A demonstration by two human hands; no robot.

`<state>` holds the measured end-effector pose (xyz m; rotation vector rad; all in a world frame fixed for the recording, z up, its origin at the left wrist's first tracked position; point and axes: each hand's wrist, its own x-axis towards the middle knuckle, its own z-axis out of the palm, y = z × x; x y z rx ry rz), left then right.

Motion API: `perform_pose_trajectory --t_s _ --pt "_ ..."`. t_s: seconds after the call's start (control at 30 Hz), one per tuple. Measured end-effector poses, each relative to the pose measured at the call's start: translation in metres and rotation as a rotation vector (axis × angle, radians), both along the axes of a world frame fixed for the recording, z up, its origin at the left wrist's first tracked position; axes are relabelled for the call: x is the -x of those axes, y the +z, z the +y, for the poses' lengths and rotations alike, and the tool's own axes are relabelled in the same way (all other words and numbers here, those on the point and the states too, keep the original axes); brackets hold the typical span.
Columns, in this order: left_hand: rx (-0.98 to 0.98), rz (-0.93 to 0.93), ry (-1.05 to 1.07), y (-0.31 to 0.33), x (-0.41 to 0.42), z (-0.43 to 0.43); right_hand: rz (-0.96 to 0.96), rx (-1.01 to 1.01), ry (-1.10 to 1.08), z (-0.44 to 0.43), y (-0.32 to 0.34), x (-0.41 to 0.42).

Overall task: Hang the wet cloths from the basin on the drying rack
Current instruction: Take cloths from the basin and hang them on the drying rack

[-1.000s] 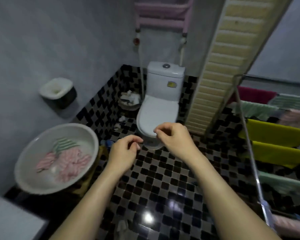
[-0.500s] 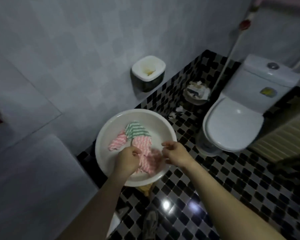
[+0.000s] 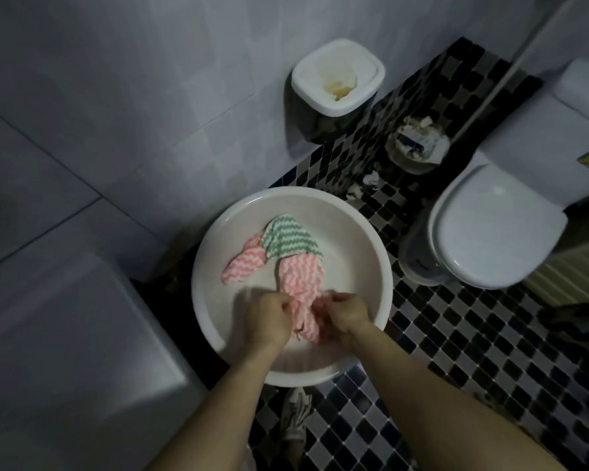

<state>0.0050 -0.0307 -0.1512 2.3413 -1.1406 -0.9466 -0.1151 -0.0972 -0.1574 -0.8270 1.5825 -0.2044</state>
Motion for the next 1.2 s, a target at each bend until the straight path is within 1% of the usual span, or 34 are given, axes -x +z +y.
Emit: perform_pose_trajectory --t_s 0.07,0.13,0.17,0.23,0.3,0.37,0.43,0.53,0.57,0.6,0.67,0.73,0.83,0.97,1.03,1.1,1.2 --pt "0.105 0.111 0.169 0.001 -0.008 -0.002 0.062 0.038 -0.072 -0.005 0.003 0.000" --pt "0.211 0.258 0.358 0.004 -0.018 -0.007 0.050 0.080 -0.099 -0.011 0.019 0.003" --pt "0.255 0.312 0.418 0.007 -0.024 -0.008 0.031 0.103 -0.098 -0.013 0.027 0.004" --pt "0.339 0.407 0.463 0.020 -0.029 -0.012 -0.024 0.130 -0.094 -0.016 0.050 0.009" --pt "0.401 0.453 0.501 0.035 -0.032 -0.014 -0.115 0.111 -0.082 -0.017 0.072 0.015" --pt "0.413 0.497 0.547 0.056 -0.030 -0.015 -0.179 0.126 -0.041 -0.017 0.094 0.024" --pt "0.422 0.524 0.547 0.075 -0.028 -0.014 -0.198 0.201 0.034 -0.018 0.112 0.033" --pt "0.450 0.525 0.418 0.109 -0.021 -0.012 -0.228 0.333 0.117 -0.018 0.139 0.048" --pt "0.443 0.522 0.368 0.119 -0.020 -0.012 -0.259 0.346 0.126 -0.021 0.143 0.050" --pt "0.428 0.542 0.304 0.132 -0.015 -0.011 -0.324 0.353 0.100 -0.021 0.153 0.053" --pt "0.380 0.621 0.145 0.158 -0.002 -0.010 -0.514 0.287 -0.012 -0.017 0.171 0.064" --pt "0.330 0.624 -0.004 0.173 0.011 -0.011 -0.681 0.220 -0.084 -0.012 0.185 0.076" --pt "0.299 0.598 -0.154 0.192 0.033 -0.018 -0.818 0.214 -0.068 -0.003 0.204 0.093" --pt "0.338 0.475 -0.249 0.218 0.072 -0.016 -0.836 0.319 -0.096 0.016 0.236 0.127" --pt "0.367 0.458 -0.292 0.230 0.091 -0.013 -0.824 0.369 -0.127 0.027 0.250 0.150" --pt "0.436 0.428 -0.375 0.243 0.110 -0.010 -0.792 0.409 -0.174 0.037 0.262 0.174" --pt "0.552 0.314 -0.466 0.265 0.148 -0.003 -0.726 0.493 -0.201 0.056 0.275 0.214"
